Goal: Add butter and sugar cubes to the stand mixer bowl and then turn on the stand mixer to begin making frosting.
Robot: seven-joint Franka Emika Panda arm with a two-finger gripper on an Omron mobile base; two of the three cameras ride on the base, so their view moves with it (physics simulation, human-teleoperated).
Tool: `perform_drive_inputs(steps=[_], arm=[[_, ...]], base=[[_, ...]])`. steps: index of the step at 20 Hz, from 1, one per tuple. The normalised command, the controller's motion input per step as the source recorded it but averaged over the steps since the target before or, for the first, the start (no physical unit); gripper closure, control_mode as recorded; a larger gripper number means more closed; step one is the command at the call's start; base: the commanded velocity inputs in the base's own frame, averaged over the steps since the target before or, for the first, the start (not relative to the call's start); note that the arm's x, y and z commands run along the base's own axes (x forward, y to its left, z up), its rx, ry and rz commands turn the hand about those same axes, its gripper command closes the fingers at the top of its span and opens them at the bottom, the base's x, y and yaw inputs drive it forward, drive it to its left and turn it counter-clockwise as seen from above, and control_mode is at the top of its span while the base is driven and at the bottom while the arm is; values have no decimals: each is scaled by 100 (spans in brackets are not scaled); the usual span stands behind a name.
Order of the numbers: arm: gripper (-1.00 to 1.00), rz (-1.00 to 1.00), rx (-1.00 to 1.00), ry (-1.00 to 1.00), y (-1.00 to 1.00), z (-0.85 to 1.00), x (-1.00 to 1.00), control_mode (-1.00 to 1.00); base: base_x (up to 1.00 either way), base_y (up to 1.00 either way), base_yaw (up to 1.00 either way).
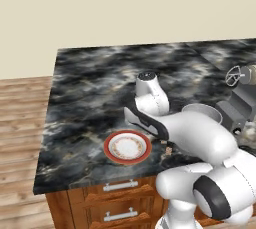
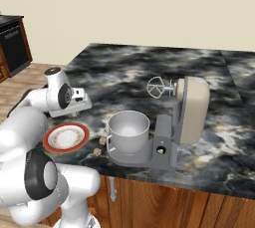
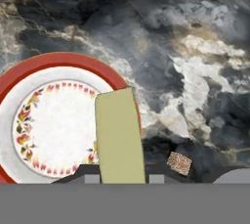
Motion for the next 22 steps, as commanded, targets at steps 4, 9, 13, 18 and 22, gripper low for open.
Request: perform_drive_inputs(steps=[4, 9, 13, 18, 22], arm=[[100, -1, 0, -3, -63, 62, 0, -100], [100, -7, 1, 0, -77, 31, 0, -100], [100, -15, 0, 0, -83, 5, -1, -100], [100, -15, 0, 0, -72, 14, -8, -100], [100, -16, 1, 3, -70, 5, -10, -100]], base=[[0, 0, 0], [0, 0, 0], [0, 0, 0], [0, 0, 0], [0, 0, 0]])
